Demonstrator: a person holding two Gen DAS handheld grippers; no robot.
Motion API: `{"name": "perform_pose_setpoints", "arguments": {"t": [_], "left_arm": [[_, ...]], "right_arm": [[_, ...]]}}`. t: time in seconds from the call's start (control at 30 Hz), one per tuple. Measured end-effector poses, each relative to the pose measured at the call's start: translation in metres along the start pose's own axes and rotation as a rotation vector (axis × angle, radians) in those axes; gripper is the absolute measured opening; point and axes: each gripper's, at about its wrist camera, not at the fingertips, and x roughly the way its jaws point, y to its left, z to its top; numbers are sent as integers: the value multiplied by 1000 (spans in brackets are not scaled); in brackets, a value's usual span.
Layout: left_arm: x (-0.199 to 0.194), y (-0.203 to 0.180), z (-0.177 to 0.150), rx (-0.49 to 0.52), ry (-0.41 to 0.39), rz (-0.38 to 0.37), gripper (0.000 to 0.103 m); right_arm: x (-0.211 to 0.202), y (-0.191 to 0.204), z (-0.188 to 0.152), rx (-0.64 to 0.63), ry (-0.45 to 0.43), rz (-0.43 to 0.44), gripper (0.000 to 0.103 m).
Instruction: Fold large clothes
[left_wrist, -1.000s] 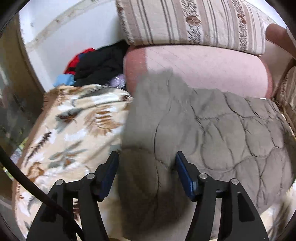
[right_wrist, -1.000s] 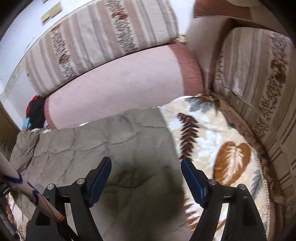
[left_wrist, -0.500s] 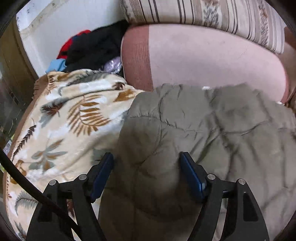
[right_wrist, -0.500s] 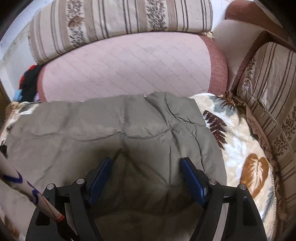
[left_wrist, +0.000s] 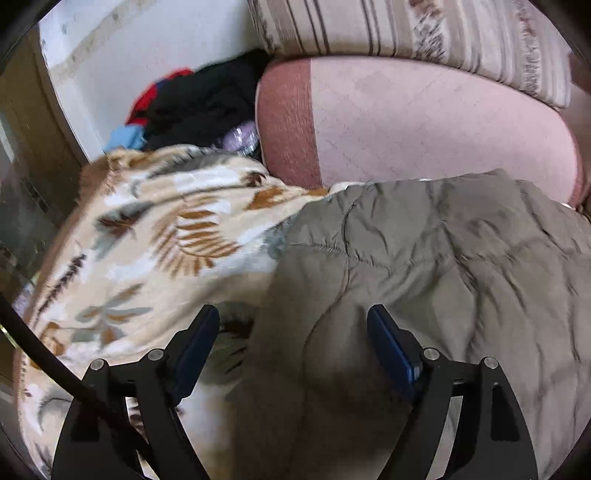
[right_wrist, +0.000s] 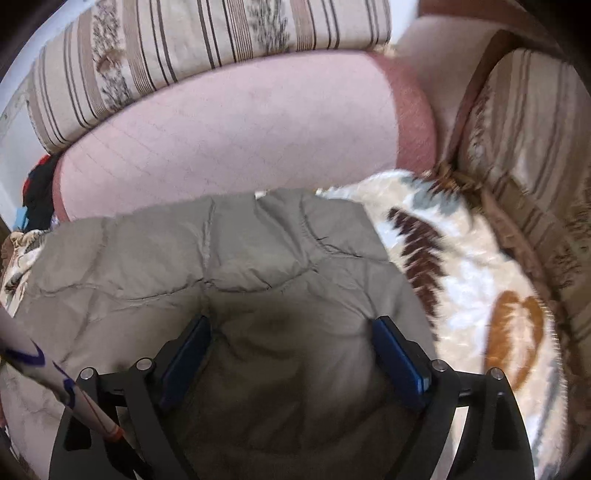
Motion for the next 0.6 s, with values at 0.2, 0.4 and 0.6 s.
{"name": "perform_pose_setpoints", "arguments": {"t": [0.2,0.4,0.6], "left_arm": [[-28,23,-46,-35,10,5,82],[-32,46,-71,-104,63,14,82],[-83,52,-87,-117,2,37,82]], "right_arm": [[-57,-30,-40,21,-49,-20,92],[-49,-71,-86,118,74,-58,92],[-98,-78,-99,137,17,-73,92]]}}
